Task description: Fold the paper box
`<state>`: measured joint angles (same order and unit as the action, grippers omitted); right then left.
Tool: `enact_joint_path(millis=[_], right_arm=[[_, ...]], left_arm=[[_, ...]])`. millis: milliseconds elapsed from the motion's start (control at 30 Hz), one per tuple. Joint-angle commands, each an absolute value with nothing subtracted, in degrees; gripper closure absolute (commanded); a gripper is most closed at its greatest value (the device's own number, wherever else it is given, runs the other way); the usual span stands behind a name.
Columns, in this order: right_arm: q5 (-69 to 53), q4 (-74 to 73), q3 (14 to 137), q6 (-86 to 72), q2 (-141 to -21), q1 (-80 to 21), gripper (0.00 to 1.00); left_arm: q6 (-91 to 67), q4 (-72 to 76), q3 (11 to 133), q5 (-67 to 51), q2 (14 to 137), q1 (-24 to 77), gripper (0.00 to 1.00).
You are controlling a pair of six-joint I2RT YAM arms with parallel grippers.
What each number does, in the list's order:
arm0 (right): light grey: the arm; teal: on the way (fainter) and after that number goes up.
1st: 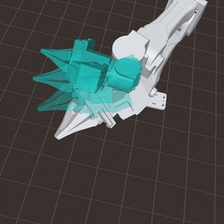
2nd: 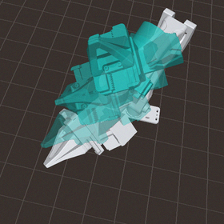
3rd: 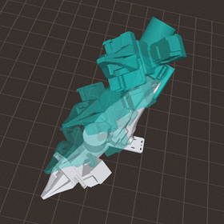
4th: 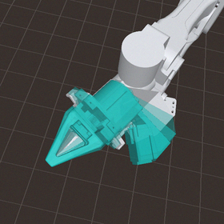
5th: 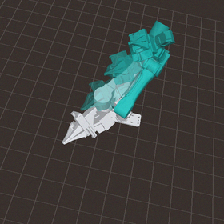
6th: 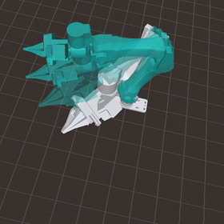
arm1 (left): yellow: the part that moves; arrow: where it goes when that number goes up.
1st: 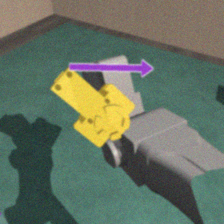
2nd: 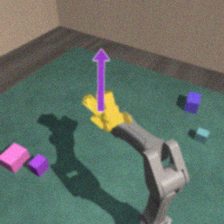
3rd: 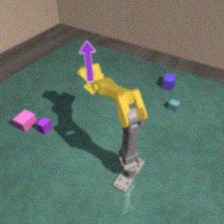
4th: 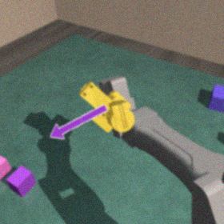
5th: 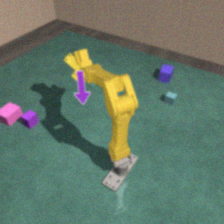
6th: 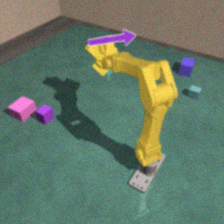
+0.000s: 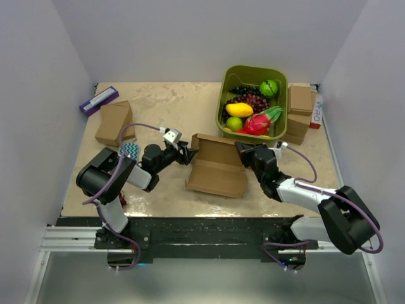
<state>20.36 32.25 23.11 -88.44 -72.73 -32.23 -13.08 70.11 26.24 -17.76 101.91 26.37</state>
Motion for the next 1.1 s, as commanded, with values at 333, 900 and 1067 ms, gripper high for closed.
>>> enact_joint_path(millis=[333,900,1067], right_arm=[[16.61,30.15,24.08,-84.64,-73.74,-33.05,1.0],[16.0,29.62,24.79,-83.32,-73.65,-33.05,1.0],[16.7,28.48,25.05,-83.23,-73.04,-33.05,1.0]], left_arm=[[-13.89,73.39,27.16,-22.05,104.5,24.0,0.27],[-14.76,73.83,30.5,-31.56,107.67,23.64,0.58],[-15.73,72.25,27.6,-27.34,101.45,23.56,0.32]])
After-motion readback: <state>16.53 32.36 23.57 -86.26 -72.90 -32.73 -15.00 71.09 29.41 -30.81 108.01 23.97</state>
